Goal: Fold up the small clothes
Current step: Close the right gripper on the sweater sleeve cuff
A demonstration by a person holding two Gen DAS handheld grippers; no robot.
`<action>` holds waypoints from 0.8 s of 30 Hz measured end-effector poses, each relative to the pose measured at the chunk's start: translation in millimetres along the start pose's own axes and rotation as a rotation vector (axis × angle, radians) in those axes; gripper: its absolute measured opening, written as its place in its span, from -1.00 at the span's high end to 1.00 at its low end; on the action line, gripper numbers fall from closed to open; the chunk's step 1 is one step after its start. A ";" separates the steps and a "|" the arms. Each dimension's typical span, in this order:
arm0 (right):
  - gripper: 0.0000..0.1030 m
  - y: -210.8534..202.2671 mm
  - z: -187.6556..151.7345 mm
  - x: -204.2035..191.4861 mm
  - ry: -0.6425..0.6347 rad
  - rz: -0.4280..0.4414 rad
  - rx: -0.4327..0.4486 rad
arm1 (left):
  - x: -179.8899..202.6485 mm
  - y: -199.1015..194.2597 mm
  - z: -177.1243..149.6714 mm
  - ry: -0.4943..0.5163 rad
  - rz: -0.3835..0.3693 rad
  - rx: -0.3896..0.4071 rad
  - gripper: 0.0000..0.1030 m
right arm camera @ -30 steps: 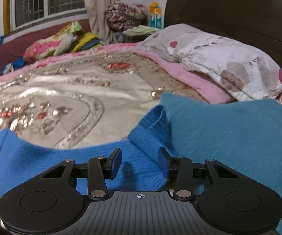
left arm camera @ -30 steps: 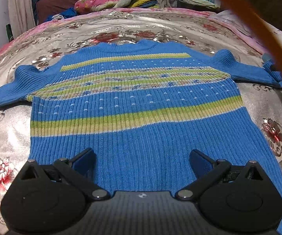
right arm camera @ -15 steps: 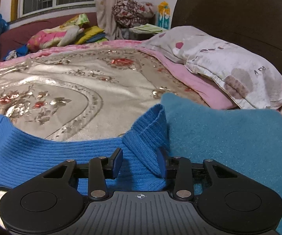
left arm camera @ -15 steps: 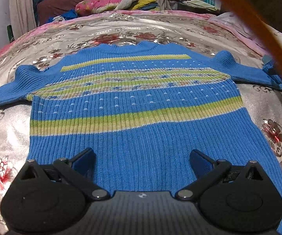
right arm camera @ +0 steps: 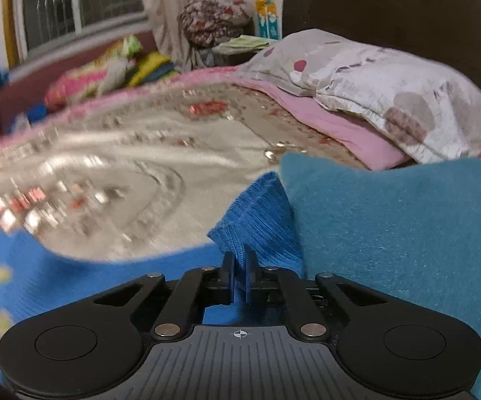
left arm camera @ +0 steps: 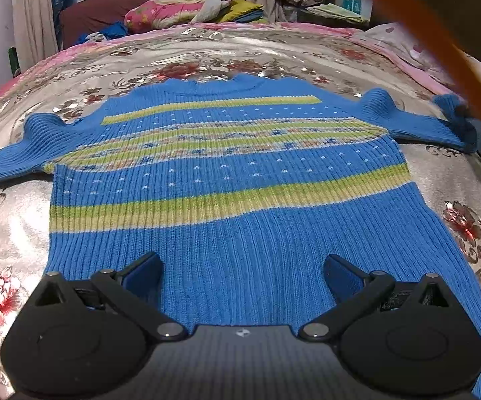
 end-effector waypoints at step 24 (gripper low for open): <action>0.90 -20.3 -75.7 -266.7 -0.002 0.577 -0.236 | -84.8 -27.7 -24.9 -0.041 -0.154 -0.032 -1.00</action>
Point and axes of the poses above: each gripper's, at about its wrist camera, not at the fingertips, and y roughly the way its jaws point, x to its right, z to its top, the point moved 1 cm from there along y, roughly the way its jaws point, and after that the axes turned 6 degrees about z, right-handed, at the moved point
